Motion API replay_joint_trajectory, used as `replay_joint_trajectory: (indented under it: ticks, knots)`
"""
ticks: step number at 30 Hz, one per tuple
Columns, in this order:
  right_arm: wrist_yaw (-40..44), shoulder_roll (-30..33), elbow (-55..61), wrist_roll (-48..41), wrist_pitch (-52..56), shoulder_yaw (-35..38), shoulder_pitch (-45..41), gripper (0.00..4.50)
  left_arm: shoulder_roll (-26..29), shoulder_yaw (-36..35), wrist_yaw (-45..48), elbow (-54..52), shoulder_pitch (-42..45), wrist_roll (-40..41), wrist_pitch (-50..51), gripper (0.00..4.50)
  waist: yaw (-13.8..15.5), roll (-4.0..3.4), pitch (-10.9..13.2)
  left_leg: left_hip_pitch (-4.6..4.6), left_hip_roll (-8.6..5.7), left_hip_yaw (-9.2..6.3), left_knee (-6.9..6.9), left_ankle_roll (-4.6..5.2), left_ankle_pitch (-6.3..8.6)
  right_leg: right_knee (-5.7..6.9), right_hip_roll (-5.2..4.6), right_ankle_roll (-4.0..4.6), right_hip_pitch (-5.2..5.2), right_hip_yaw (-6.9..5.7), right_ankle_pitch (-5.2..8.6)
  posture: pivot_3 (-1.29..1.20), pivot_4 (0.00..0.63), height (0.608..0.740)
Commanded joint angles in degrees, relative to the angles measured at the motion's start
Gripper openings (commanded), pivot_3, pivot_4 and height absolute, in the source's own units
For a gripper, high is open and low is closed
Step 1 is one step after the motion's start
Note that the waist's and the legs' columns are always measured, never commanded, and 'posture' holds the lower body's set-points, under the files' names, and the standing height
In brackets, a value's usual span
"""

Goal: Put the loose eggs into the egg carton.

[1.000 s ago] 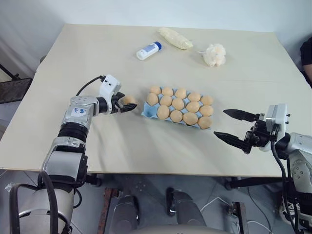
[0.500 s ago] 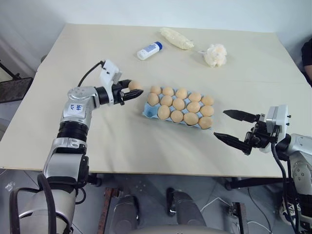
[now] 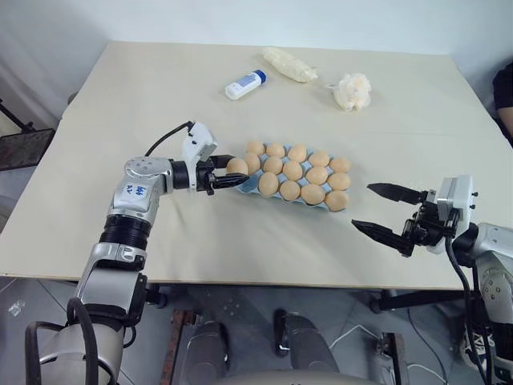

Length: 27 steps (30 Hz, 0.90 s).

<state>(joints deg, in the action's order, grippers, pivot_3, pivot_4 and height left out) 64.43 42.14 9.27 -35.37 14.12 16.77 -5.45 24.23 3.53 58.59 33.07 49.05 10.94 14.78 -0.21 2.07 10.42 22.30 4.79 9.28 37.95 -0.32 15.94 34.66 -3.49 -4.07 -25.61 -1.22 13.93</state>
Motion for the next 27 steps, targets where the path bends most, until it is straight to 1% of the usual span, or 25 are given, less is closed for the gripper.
replay_joint_trajectory:
  ticks: [1,4,6,7,8,10,11,17,21,24,27]
  knots:
    - [-0.41,1.12,2.27,-1.18,-0.05,2.61,0.33,4.50,-1.73,0.21,-1.27,1.62,2.40,-0.92,-2.97,2.39,0.04,0.00,0.00,0.00,0.00,-0.01,0.00,0.00,0.00,0.00,0.00,0.00,0.00,-0.01,0.00,0.00,0.150,0.740]
    - [-0.66,1.10,2.55,-1.26,0.02,2.60,0.46,4.50,-2.64,-0.04,-2.15,3.97,3.24,-1.61,-4.60,2.39,-0.02,0.00,0.00,0.01,0.00,-0.01,0.01,0.00,0.00,0.00,0.00,0.00,0.00,-0.01,0.00,0.00,0.150,0.740]
    - [-0.74,1.14,2.64,-1.28,0.09,2.58,0.52,4.50,-2.80,0.12,-1.37,5.00,3.61,-1.84,-4.97,3.09,-0.04,0.00,0.00,0.01,0.00,0.00,0.01,0.00,0.00,0.00,0.01,0.00,0.00,-0.01,0.00,0.00,0.150,0.740]
    - [-0.77,1.17,2.61,-1.29,0.12,2.59,0.48,4.50,-2.88,0.24,0.20,5.58,3.94,-1.50,-4.59,3.33,-0.06,0.00,0.00,0.00,0.00,-0.01,0.01,0.00,0.00,0.00,0.01,0.00,0.00,-0.01,0.00,0.00,0.150,0.740]
    - [-0.79,1.20,2.57,-1.29,0.14,2.60,0.45,4.50,-3.00,0.12,0.68,6.24,4.27,-1.42,-4.70,3.67,-0.08,0.00,0.00,0.00,0.00,-0.01,0.01,0.00,0.00,0.00,0.02,0.00,0.00,-0.01,0.00,0.00,0.150,0.740]
    - [-0.83,1.24,2.60,-1.30,0.20,2.62,0.45,4.50,-3.14,-0.22,-0.62,7.88,4.97,-2.19,-5.56,4.29,-0.03,0.00,0.00,0.00,0.01,-0.01,0.00,0.00,0.00,0.00,0.02,0.00,0.00,-0.02,0.00,0.00,0.150,0.740]
    - [-0.86,1.25,2.61,-1.30,0.22,2.62,0.46,4.50,-3.20,-0.50,-1.27,8.49,5.23,-2.40,-6.13,4.47,-0.02,0.00,0.00,0.01,0.01,-0.02,0.00,0.00,0.00,0.00,0.02,0.00,0.00,-0.03,0.00,0.00,0.150,0.740]
    - [-1.01,1.25,2.65,-1.27,0.41,2.66,0.33,4.50,-1.98,-1.61,-1.42,8.30,6.16,-1.99,-6.09,4.47,-0.04,0.00,0.00,0.02,0.00,-0.02,0.00,0.02,0.01,-0.03,0.01,-0.01,0.00,-0.03,0.00,0.00,0.150,0.740]
    - [-0.76,1.40,2.40,-1.31,0.41,2.72,-0.04,4.50,-0.48,-6.03,-1.96,5.38,6.92,1.48,-6.81,4.47,-0.12,0.00,0.01,0.02,0.01,-0.02,0.00,0.02,0.02,-0.03,0.02,-0.01,-0.01,-0.03,0.00,0.00,0.150,0.740]
    - [0.28,1.84,1.89,-1.40,0.24,2.51,-0.47,4.50,1.87,-8.94,1.18,-0.80,3.25,5.40,-5.10,4.47,-0.25,-0.01,0.02,0.03,0.03,-0.01,-0.01,0.01,0.02,-0.02,0.03,-0.01,-0.01,-0.03,0.00,0.00,0.150,0.740]
    - [2.19,2.82,0.73,-1.46,0.29,2.43,-1.19,4.50,5.60,-8.97,2.72,-5.99,-2.39,4.79,-7.21,4.47,-0.50,-0.13,-0.01,-0.02,0.04,0.03,-0.04,-0.01,0.04,0.00,0.03,0.00,0.00,0.00,0.01,0.00,0.150,0.740]
